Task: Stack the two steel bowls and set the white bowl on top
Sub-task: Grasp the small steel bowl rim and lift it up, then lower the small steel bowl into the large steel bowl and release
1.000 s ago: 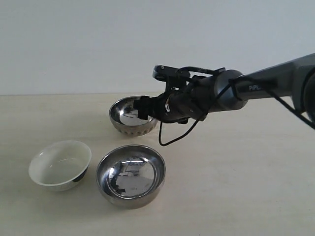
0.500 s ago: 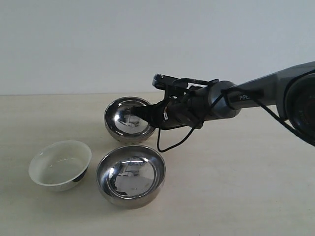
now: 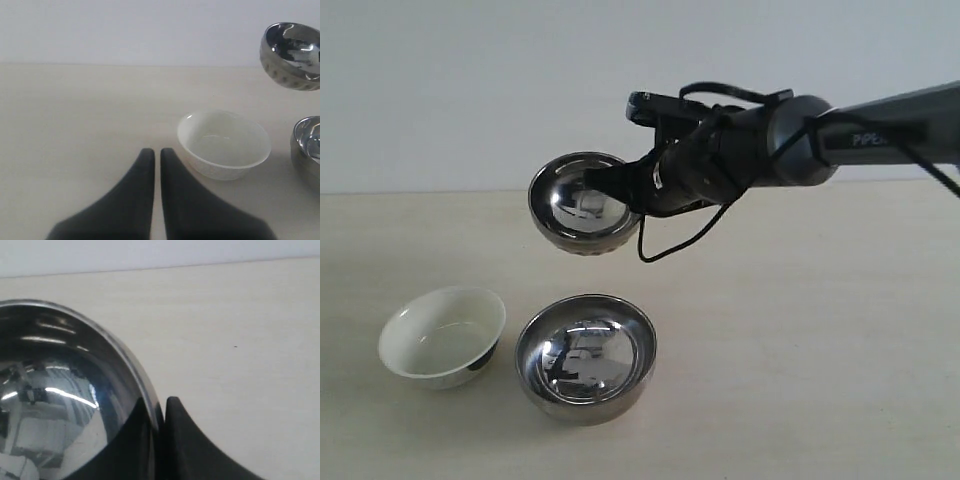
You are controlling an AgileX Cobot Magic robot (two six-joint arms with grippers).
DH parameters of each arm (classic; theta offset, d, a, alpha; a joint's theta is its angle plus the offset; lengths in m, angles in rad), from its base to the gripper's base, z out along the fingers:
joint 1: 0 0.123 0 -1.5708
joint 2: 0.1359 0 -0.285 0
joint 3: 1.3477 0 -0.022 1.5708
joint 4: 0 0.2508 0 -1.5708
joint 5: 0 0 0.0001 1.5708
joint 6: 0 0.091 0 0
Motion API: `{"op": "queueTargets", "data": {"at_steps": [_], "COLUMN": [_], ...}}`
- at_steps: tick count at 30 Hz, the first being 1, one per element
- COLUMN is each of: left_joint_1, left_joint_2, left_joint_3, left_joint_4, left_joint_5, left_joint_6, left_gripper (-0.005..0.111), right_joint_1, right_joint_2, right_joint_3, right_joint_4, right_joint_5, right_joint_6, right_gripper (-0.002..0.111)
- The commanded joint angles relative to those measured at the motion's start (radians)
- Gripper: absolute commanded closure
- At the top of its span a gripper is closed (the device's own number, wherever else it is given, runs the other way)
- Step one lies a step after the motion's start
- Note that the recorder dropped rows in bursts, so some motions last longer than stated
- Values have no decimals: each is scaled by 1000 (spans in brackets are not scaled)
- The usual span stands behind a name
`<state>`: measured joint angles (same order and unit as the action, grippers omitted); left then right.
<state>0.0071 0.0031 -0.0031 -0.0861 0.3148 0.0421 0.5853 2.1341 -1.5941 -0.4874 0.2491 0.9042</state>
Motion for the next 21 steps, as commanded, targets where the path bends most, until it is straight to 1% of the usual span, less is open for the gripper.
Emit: {"op": "queueTargets", "data": {"at_steps": [1,6,8,9,11,14,17,21], "left_joint_1": [-5,-5,-5,-5,-5,-5,-5,-5], "left_joint_2": [-3,-3,-3,-3,-3,-3,-3,-3], "left_joint_3": [3,3,3,3,3,3,3,3], "left_joint_4": [0,0,0,0,0,0,0,0], "left_joint_5": [-8,-8,-8,-8,-8,-8,-8,-8], "left_joint_6": [-5,-5,-5,-5,-5,-5,-5,-5], "left_gripper": [103,103,103,103,103,103,103,103], "right_joint_1": [4,4,4,4,4,4,4,4], "right_joint_2": [-100,-178,-204,-213,-217,-214,-214,-214], "right_joint_3": [-4,-4,-4,-4,-4,10,51,104], "right_joint_4": [158,556,665,691,686,686,690,716], "right_joint_5": [177,273,354,408,528,648,643,543], "right_joint_6": [-221,-628,-760,-804,-841,-893,-898,-915], "right_gripper": [108,108,108,108,108,108,108,108]}}
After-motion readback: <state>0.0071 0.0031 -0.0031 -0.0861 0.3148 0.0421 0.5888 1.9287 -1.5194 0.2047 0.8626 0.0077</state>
